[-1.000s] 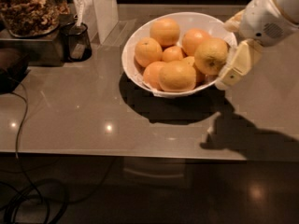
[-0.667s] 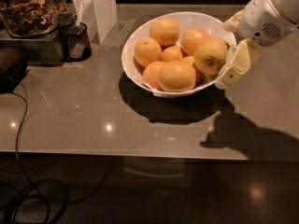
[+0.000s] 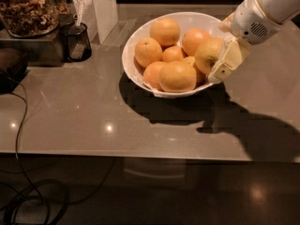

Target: Pick orange from white bowl

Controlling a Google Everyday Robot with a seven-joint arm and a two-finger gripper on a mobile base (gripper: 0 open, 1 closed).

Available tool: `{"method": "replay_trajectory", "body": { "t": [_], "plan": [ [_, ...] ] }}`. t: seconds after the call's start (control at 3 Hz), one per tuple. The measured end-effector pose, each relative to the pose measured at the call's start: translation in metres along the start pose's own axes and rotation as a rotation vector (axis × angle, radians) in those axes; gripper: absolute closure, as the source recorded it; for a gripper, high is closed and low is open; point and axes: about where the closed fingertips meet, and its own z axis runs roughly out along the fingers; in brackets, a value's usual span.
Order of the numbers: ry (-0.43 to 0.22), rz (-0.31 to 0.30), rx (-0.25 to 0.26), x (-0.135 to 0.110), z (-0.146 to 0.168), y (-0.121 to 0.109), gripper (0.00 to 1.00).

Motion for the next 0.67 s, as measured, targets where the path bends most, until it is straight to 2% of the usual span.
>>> {"method": "replay_trajectory", "body": {
  "t": [0.67],
  "plan": [
    [0.0,0.0,0.0,0.0,0.0,0.0,0.43]
  ]
}}
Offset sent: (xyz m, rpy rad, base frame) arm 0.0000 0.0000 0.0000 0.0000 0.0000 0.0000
